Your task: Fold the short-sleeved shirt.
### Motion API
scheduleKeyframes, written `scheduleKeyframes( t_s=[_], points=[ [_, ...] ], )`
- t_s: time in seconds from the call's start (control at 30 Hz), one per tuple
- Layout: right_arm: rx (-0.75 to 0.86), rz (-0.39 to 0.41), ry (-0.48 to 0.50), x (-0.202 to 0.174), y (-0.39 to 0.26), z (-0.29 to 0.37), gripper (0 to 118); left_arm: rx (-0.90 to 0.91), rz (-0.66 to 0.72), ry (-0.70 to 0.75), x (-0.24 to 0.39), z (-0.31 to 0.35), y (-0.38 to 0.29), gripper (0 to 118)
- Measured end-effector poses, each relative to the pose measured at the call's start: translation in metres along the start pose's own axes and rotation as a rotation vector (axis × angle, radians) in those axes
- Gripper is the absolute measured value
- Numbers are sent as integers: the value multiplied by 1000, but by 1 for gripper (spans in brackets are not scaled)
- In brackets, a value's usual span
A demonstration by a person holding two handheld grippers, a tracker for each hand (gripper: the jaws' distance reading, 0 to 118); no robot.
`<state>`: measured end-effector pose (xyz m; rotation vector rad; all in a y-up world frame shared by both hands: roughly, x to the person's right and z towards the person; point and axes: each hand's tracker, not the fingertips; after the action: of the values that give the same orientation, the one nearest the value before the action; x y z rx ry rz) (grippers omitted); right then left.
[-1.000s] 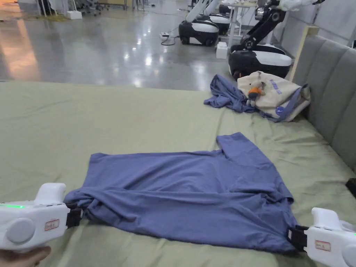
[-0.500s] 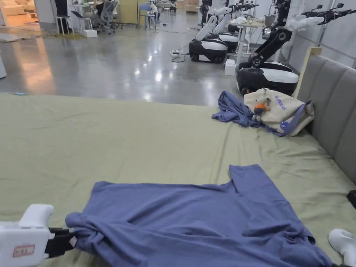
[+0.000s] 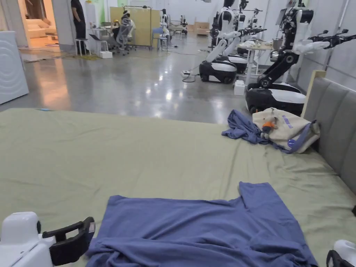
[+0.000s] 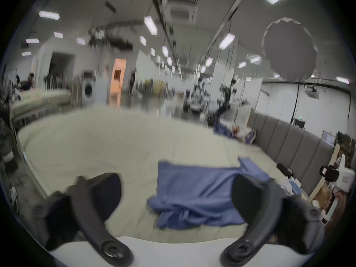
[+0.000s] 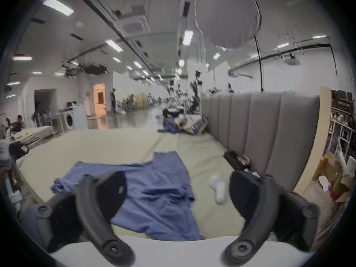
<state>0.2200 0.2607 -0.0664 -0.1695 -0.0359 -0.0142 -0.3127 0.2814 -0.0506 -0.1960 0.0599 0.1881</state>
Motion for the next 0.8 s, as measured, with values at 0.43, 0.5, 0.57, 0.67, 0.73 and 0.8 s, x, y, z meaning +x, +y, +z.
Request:
scheduleKeyframes(
  t_s=[0.43, 0.5, 0.57, 0.67, 0.73, 0.8],
  points=[
    [-67, -11, 109, -69, 36, -24, 2, -797, -32, 3, -5, -321, -3, 118],
    [-95, 2, 89, -74, 31, -38, 2, -772, -18, 80, -5, -360, -18, 117],
    [-118, -14, 83, -59, 20, -52, 2, -787, -59, 124, -9, -393, -33, 117],
    [-151, -13, 61, -56, 17, -68, 2, -916, -71, 121, -16, -421, -58, 117],
    [-162, -16, 45, -46, 12, -75, 2, -885, -143, 135, -8, -413, -57, 116],
    [-159, -34, 24, -41, 14, -88, 2, -824, -177, 121, -1, -400, -52, 91]
  ],
)
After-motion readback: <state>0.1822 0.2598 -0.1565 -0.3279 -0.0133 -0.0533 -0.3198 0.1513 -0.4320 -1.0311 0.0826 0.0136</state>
